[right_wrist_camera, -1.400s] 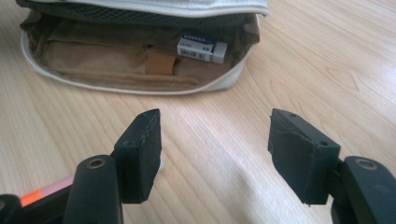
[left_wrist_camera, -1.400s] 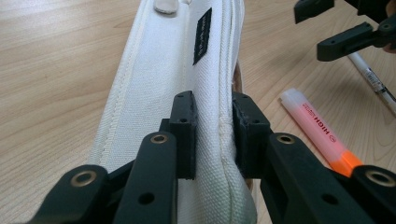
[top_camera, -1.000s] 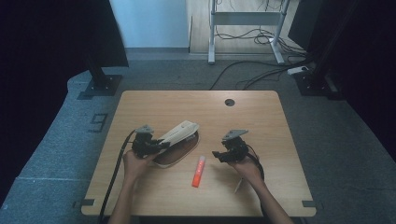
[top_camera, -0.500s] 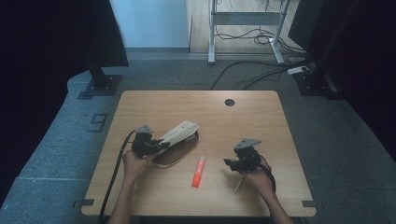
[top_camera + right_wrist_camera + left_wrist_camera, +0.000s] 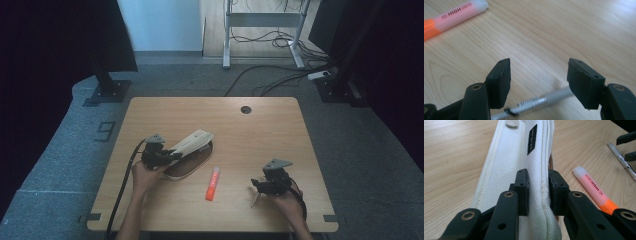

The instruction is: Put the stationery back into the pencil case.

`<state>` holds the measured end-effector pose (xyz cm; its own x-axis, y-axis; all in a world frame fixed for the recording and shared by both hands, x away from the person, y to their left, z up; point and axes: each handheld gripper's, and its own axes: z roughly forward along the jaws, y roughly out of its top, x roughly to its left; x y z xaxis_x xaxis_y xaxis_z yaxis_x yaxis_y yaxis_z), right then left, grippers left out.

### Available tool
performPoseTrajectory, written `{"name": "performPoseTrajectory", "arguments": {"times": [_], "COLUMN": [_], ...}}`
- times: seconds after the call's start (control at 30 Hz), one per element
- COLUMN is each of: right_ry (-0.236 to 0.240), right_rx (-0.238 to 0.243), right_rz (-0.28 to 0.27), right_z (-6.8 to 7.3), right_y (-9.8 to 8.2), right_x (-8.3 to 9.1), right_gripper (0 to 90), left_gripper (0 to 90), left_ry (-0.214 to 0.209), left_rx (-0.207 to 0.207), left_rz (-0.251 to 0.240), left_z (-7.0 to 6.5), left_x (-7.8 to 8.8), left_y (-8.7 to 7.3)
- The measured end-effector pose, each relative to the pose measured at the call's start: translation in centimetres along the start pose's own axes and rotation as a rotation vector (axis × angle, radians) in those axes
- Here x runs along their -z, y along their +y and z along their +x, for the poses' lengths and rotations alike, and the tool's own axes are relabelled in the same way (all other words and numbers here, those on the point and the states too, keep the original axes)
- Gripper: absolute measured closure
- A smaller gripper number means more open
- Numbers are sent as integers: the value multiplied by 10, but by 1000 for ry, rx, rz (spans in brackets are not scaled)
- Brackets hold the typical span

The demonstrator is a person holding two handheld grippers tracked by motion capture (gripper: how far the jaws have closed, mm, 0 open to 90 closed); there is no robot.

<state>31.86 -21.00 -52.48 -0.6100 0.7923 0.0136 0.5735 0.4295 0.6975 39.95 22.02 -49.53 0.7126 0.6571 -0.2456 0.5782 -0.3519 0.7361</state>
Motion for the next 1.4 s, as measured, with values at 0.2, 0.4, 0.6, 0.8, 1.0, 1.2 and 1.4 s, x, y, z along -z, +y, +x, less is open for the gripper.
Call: {"name": "performPoseTrajectory", "arguments": {"times": [0.2,0.4,0.6,0.8,1.0,1.2,1.4], "right_ry": [-10,-16,-71,-91,-74,-69,-65], "right_rx": [-32,-40,-19,-35,-71,-90,-104], "right_rz": [6,5,21,38,26,17,7], "right_z": [-1,1,5,5,-3,-11,-19], "right_y": [-13,-19,-21,-23,-28,-32,-35], "right_x": [4,0,1,2,5,9,11], "right_gripper": [360,370,431,495,579,691,774], "left_gripper": [721,720,720,719,717,717,719], "left_ry": [1,1,1,0,1,2,1], "left_rx": [-3,-6,-7,-8,-10,-13,-13], "left_rz": [1,2,3,3,4,5,6], "left_z": [-1,-1,-2,-2,-2,-2,-2], "left_x": [0,0,-1,-1,-1,-1,-1], "left_y": [0,0,0,0,0,0,0]}}
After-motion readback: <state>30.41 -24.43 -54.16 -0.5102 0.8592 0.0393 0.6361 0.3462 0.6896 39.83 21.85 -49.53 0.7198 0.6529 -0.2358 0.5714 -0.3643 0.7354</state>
